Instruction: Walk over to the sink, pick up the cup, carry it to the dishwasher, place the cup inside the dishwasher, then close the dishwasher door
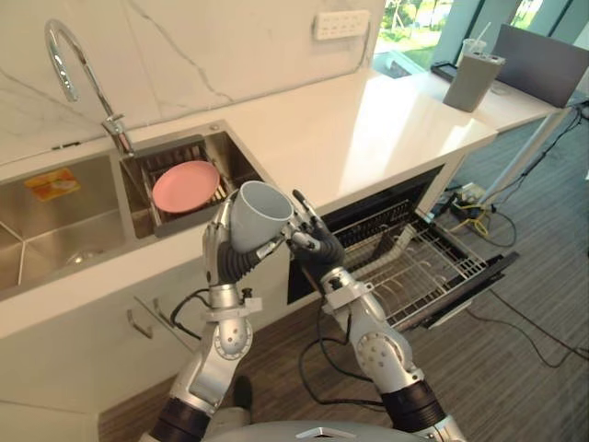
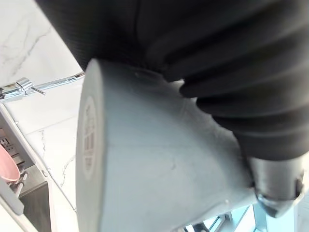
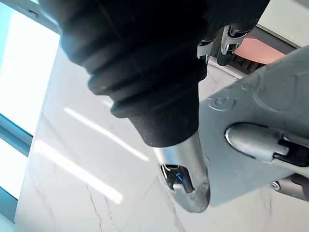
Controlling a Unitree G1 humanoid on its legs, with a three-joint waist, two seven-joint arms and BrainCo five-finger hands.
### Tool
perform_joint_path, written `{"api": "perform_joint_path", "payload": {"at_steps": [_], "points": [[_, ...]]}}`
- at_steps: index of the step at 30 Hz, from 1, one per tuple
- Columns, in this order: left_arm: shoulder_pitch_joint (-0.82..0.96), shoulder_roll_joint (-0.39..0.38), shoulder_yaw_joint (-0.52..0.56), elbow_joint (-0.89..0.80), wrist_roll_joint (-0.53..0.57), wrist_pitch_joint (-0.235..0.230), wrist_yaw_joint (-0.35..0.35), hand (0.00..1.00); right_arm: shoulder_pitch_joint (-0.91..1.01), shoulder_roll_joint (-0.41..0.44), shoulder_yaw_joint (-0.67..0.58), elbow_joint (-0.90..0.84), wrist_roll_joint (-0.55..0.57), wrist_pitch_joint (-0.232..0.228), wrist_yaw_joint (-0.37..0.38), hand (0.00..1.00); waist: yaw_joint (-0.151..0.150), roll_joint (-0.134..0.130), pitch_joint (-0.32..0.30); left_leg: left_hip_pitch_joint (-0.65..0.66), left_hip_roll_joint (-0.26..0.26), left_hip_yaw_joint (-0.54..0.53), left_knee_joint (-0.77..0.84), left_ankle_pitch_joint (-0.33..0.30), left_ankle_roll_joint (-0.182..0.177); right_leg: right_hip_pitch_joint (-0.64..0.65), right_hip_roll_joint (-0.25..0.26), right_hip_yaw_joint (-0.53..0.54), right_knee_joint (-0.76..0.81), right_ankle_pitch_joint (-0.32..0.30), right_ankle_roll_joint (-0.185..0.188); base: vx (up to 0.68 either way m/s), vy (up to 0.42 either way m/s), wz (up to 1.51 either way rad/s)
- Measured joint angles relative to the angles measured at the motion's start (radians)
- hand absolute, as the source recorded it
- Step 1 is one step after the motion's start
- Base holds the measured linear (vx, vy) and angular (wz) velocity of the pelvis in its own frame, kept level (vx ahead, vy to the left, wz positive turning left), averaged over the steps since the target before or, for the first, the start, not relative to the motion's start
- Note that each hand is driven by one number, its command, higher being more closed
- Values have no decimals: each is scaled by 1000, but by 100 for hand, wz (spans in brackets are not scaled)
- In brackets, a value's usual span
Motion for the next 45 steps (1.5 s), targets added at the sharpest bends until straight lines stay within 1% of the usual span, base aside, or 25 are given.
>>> {"api": "perform_joint_path", "payload": {"at_steps": [4,6,9,10,14,17,22,25,28,31,33,34,35,36,38,41,45], "points": [[-39,0,-14,21,-1,15,-21,100,-42,0,13,29,7,2,-37,0,0,1,-2,1,-1,-11,0,4,0,4,1,-5,0,-2,3,8,-35,4],[-55,0,-25,22,-2,19,-36,100,-53,0,19,39,7,20,-60,0,1,1,-2,5,-2,-16,0,4,0,12,1,-10,-1,-3,5,0,-26,6],[-57,0,-30,29,-5,24,-36,100,-60,-1,22,39,6,31,-80,0,3,4,-5,5,-2,-18,0,4,0,13,2,-12,0,-4,5,0,-9,1],[-57,0,-30,31,-7,25,-36,100,-61,-1,22,39,5,35,-84,100,3,4,-6,5,-2,-18,0,4,0,13,2,-12,0,-4,5,0,0,0],[-62,1,-30,58,-21,56,-34,100,-74,-7,24,47,-40,48,-106,100,5,4,-16,5,-1,-21,0,4,0,15,2,-16,1,-4,5,0,0,0],[-66,15,-30,60,-38,70,-33,100,-107,-14,25,74,-67,66,-109,100,6,4,-22,5,-1,-24,0,4,0,16,3,-17,1,-3,4,0,0,0],[-74,21,-30,60,-40,79,-31,100,-131,-29,39,74,-75,63,-132,100,11,4,-22,5,-1,-42,0,5,-2,25,7,-27,-3,-3,4,-19,-31,6],[-76,22,-31,60,-40,80,-30,100,-137,-40,56,74,-85,39,-141,100,20,4,-23,5,1,-44,0,6,-3,27,11,-27,-6,-3,4,-15,-37,2],[-76,24,-32,57,-40,80,-30,100,-138,-40,61,74,-86,29,-143,100,25,5,-23,5,2,-46,0,7,-4,30,13,-28,-11,-2,2,-4,-28,1],[-80,41,-34,54,-39,77,-27,100,-143,-40,74,74,-96,5,-150,100,28,5,-24,5,2,-48,0,8,-7,31,14,-29,-14,-2,3,-1,-24,0],[-90,52,-35,53,-40,74,-27,100,-154,-42,88,74,-96,-23,-170,100,31,6,-24,5,2,-54,0,8,-9,33,15,-31,-16,-2,3,-7,-38,3],[-91,56,-35,50,-40,74,-26,100,-158,-42,91,74,-96,-29,-173,100,31,6,-24,5,1,-56,0,8,-9,34,15,-32,-16,-2,3,-9,-37,6],[-92,64,-35,43,-39,72,-26,0,-164,-43,98,74,-95,-43,-178,100,31,6,-24,4,1,-60,0,9,-9,36,16,-34,-17,-2,3,-8,-29,6],[-91,68,-36,43,-39,69,-26,0,-171,-43,101,74,-93,-49,-185,100,30,7,-25,4,1,-62,0,9,-9,37,17,-35,-17,-2,3,-10,-35,8],[-75,87,-54,37,-39,43,-26,0,-199,-46,95,74,-93,-75,-215,100,31,12,-28,3,0,-70,0,9,-10,40,17,-42,-18,-3,4,-13,-34,7],[-67,88,-54,17,-40,44,-26,0,-203,-48,109,74,-96,-99,-222,100,37,21,-34,0,0,-72,0,9,-10,40,18,-46,-18,-3,4,-16,-31,4],[-63,89,-55,17,-40,54,-26,0,-209,-48,118,74,-115,-124,-264,100,43,26,-38,0,0,-74,0,9,-10,40,19,-46,-18,-3,4,0,0,0]]}}
